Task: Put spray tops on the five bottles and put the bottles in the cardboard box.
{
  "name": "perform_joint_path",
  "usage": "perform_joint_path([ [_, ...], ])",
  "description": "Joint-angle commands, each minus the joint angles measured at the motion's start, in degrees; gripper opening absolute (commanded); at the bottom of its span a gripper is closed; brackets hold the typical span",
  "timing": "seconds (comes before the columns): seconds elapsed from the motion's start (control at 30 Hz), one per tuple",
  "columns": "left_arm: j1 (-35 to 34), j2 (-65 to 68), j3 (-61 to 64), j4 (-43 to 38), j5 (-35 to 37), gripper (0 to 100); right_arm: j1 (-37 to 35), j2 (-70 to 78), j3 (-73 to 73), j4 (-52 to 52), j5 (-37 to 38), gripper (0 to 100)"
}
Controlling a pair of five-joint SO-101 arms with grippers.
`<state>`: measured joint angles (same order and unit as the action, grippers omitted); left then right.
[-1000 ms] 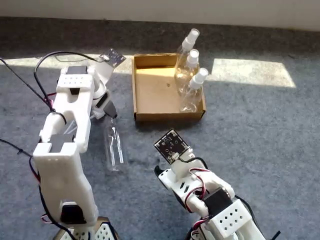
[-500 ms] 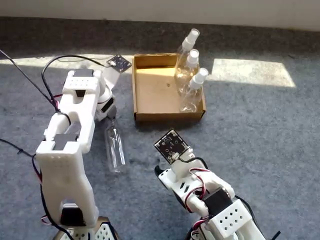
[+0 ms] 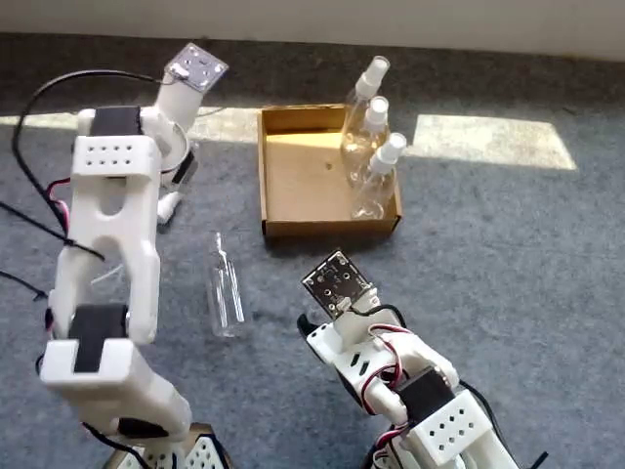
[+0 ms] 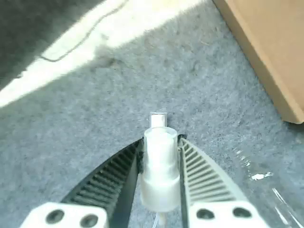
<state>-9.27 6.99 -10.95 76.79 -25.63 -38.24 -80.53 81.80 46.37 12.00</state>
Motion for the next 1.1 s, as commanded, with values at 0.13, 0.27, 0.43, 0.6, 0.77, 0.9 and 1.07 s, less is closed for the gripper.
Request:
perform_joint_path([
  [0.13, 8.3, -36.5, -1.1, 4.4, 17.1, 7, 0.6, -0.7, -3.1, -3.6, 0.6, 0.4],
  [0.27, 15.8, -48.7, -0.9, 4.1, 24.3, 7, 0.6, -0.7, -5.1, -9.2, 0.6, 0.4],
  [0.43, 24.5, -57.0, 5.4, -0.5, 29.7, 7, 0.7, -0.7, -5.0, -24.2, 0.4, 0.4],
  [0.6, 26.5, -60.5, 14.7, -14.9, 30.4, 7, 0.6, -0.7, 2.1, -35.9, 0.1, 0.4],
  [0.77, 26.7, -61.8, 24.7, -29.0, 30.6, 6, 0.6, -0.7, 8.8, -44.6, 0.1, 0.4],
  [0.9, 27.6, -61.5, 28.0, -37.1, 30.6, 2, 0.7, -0.7, 10.5, -45.2, 0.3, 0.4],
  [1.07, 35.7, -61.3, 31.6, -37.9, 30.4, 1, 0.8, -0.7, 10.6, -45.2, 0.2, 0.4],
])
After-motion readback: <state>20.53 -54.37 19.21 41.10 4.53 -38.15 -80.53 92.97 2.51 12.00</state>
